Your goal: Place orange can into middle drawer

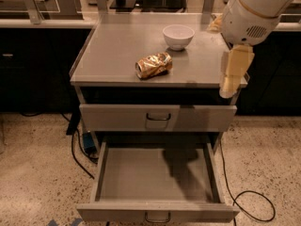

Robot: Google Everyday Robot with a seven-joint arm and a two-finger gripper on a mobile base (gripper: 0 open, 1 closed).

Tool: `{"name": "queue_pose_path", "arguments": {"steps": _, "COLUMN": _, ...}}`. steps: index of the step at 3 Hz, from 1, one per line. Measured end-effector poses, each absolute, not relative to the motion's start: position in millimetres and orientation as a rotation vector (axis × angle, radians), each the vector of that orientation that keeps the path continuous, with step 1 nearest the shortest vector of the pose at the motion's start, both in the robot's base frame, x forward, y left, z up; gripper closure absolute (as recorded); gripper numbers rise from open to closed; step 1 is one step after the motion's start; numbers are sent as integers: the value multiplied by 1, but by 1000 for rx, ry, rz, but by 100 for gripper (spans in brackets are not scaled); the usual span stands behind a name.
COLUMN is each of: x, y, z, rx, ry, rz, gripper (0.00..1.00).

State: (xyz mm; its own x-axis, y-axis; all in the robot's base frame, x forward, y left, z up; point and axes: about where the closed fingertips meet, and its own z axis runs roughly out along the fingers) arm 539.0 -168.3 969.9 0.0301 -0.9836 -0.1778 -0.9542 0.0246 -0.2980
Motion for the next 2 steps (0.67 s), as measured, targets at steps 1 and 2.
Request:
{"name": "queue_pose_path", "arguments": {"steps": 1, "x": 584, "y": -155, "z": 964, "rx": -2003, "ry": 1919, "rz": -123, "gripper": 0}}
{"name": "queue_pose_path", "arguments": {"steps": 2, "x": 584, "y": -155, "z": 964, "rx": -2003, "ry": 1919, "rz": -123, "gripper": 0}}
